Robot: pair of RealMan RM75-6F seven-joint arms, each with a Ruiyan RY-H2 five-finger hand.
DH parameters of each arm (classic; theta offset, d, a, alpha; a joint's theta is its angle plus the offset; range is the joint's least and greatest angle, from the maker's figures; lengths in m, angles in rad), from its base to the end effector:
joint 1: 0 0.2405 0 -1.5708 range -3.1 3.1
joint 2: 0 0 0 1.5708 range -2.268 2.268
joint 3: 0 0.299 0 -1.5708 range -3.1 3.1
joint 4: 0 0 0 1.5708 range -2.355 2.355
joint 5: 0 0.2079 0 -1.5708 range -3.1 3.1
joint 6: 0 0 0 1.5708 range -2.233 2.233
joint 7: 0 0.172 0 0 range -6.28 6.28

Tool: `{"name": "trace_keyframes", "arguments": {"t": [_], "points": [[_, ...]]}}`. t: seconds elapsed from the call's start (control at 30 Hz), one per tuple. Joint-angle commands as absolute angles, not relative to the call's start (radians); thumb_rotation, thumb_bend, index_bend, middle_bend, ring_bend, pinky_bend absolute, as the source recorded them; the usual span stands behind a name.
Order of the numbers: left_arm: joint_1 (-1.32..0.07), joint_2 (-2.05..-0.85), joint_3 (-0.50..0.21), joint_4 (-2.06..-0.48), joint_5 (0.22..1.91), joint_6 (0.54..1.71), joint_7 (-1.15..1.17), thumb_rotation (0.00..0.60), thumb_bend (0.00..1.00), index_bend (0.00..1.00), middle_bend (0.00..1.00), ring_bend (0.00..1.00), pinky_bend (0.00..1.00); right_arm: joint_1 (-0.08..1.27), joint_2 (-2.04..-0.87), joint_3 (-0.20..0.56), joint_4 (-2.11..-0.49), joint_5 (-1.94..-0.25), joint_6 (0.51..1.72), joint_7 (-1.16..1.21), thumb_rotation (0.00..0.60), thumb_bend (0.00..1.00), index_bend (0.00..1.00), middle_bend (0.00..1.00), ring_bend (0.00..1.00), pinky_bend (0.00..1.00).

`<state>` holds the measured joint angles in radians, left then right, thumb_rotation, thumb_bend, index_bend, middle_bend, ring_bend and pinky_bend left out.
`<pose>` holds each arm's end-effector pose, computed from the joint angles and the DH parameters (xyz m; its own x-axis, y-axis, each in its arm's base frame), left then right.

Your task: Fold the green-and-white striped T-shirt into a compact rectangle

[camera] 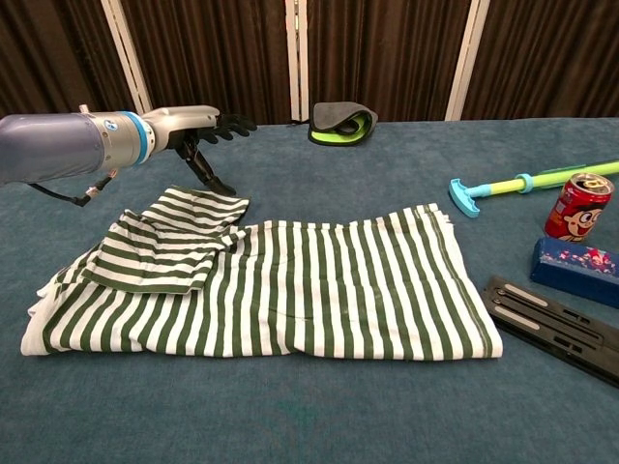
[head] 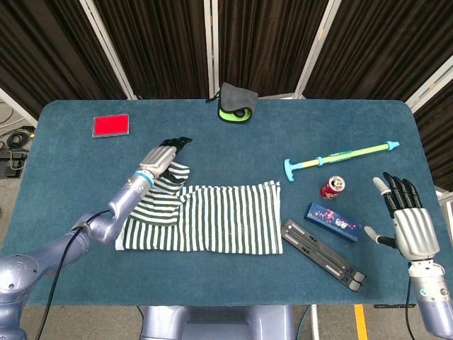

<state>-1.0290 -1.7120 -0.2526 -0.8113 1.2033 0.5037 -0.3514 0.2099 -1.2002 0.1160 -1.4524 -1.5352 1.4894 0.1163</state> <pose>-0.1588 0.5253 -0.0498 0.2391 0.4463 0.8623 0.9608 -0.2369 -0.1438 -0.3315 -0.2706 0.1756 0.3448 0.1137 0.9318 -0.9211 -0.1505 0.3592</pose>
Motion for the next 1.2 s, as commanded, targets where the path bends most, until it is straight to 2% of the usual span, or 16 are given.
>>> {"name": "trace_keyframes", "arguments": {"t": [0.03,0.4,0.6,1.2], "points": [[-1.049,-1.757,-0.253,-0.722,1.178,0.468,-0.323,0.6,0.26,0.01,0.0,0.0,0.0,0.212,-1.204,0.117,-1.448,-1.531,1.484,0.113,0.6,0.0,0.13,0.0,0.0,0.0],[-1.091,-1.89,-0.251,-0.481,1.179,0.388,-0.336,0.6,0.39,0.17,0.0,0.0,0.0,0.217,-1.215,0.123,-1.424,-1.506,1.459,0.109,0.6,0.0,0.14,0.0,0.0,0.0],[-1.09,-1.932,-0.25,-0.392,1.188,0.37,-0.362,0.6,0.39,0.23,0.0,0.0,0.0,0.218,-1.217,0.124,-1.418,-1.502,1.456,0.112,0.6,0.0,0.14,0.0,0.0,0.0],[-1.061,-1.943,-0.234,-0.324,1.235,0.348,-0.408,0.6,0.39,0.31,0.0,0.0,0.0,0.217,-1.215,0.124,-1.42,-1.507,1.458,0.117,0.6,0.0,0.15,0.0,0.0,0.0]]}}
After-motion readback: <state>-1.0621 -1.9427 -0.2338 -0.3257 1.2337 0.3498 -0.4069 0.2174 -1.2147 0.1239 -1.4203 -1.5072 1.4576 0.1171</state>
